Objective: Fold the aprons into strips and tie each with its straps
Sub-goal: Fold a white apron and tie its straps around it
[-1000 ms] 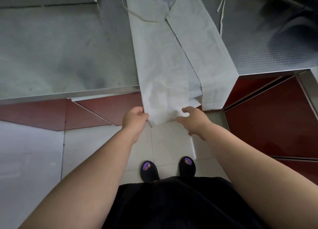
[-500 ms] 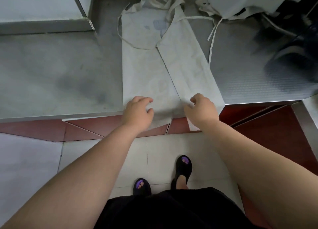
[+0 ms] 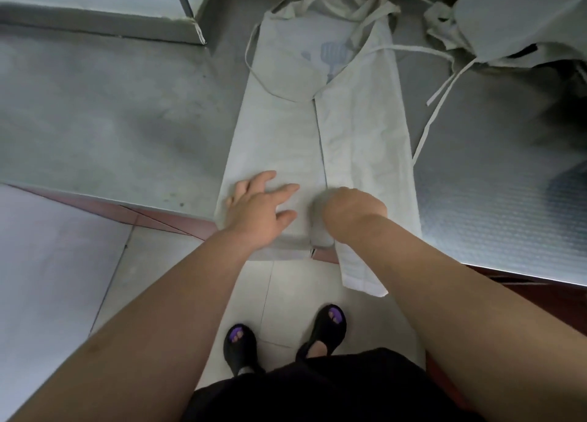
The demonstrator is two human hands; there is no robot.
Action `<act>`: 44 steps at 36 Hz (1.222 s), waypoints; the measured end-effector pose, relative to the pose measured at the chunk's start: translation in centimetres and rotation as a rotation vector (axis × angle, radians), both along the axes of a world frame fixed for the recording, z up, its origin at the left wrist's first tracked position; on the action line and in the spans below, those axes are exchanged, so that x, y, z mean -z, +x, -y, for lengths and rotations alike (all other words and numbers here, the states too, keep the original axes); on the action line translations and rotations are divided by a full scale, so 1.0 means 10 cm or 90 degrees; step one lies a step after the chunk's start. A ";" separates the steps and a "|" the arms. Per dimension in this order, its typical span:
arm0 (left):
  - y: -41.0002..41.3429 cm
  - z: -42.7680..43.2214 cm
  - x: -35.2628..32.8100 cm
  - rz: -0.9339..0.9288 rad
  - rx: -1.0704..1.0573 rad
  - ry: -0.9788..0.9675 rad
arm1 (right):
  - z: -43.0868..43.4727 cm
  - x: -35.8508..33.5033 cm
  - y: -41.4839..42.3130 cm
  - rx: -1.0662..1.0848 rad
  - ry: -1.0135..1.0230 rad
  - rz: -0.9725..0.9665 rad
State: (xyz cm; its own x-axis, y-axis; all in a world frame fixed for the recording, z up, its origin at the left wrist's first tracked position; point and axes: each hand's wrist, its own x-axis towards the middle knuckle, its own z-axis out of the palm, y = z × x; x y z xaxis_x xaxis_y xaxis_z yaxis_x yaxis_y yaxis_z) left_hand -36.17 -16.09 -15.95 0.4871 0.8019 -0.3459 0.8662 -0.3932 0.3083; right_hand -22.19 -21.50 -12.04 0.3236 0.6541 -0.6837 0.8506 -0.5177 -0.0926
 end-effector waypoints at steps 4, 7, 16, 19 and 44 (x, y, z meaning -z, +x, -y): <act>0.03 0.01 -0.01 0.020 -0.014 -0.019 | -0.09 0.09 0.07 -0.010 0.033 -0.058; 0.03 0.01 -0.02 0.025 -0.020 -0.015 | -0.22 0.11 0.13 0.086 0.165 -0.145; 0.01 -0.08 0.03 0.111 -0.059 -0.013 | -0.28 0.20 0.28 0.085 0.156 -0.180; 0.06 -0.17 0.02 0.114 -0.067 0.004 | -0.20 0.14 0.35 -0.009 0.120 -0.134; 1.12 -1.92 -0.06 0.176 0.090 0.037 | -1.33 0.22 1.16 0.394 0.355 -0.123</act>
